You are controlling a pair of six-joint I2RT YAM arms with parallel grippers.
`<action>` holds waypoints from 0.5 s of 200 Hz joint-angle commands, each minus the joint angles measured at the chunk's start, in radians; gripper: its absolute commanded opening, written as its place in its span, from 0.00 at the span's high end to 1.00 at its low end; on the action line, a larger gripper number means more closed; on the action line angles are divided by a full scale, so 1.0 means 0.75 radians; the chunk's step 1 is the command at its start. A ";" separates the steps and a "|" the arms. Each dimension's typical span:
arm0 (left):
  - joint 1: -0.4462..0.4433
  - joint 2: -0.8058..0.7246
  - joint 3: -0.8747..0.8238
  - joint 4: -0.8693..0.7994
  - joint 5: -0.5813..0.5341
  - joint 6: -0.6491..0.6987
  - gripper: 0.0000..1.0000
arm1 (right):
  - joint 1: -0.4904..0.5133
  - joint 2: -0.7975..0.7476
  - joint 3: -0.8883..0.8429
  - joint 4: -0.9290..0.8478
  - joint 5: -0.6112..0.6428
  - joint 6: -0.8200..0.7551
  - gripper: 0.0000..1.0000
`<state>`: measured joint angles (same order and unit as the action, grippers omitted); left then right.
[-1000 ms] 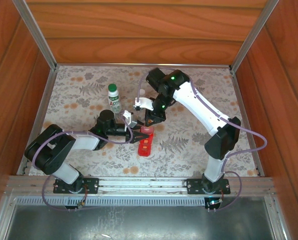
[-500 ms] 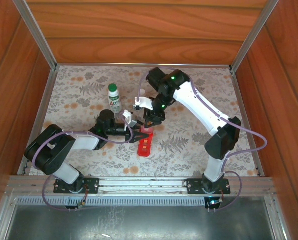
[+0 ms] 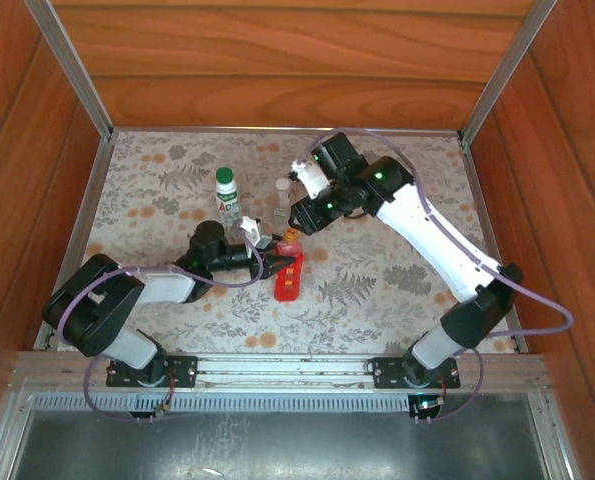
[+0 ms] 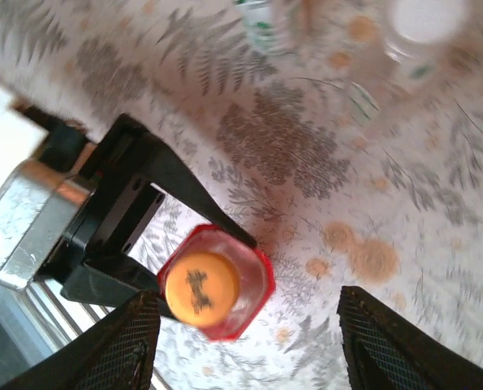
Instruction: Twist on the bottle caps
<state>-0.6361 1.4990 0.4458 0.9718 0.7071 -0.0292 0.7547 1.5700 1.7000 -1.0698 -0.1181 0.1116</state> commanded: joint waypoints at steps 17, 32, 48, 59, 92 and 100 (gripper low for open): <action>-0.043 -0.002 -0.019 -0.068 -0.283 0.140 0.47 | 0.057 -0.019 -0.025 -0.033 0.163 0.557 0.38; -0.054 0.011 -0.014 -0.067 -0.297 0.147 0.47 | 0.061 -0.017 -0.020 -0.009 0.135 0.580 0.39; -0.067 0.020 -0.014 -0.069 -0.302 0.146 0.47 | 0.062 0.006 -0.017 0.016 0.083 0.599 0.41; -0.074 0.022 -0.015 -0.068 -0.308 0.147 0.47 | 0.063 0.031 -0.012 0.019 0.059 0.604 0.42; -0.085 0.020 -0.018 -0.068 -0.311 0.153 0.47 | 0.063 0.084 0.009 0.013 0.029 0.602 0.48; -0.086 0.018 -0.021 -0.071 -0.313 0.157 0.47 | 0.063 0.089 0.010 0.013 0.030 0.601 0.50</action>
<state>-0.6895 1.4929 0.4446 0.9833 0.5125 0.0540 0.7982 1.6176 1.6920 -1.0584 -0.0731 0.5304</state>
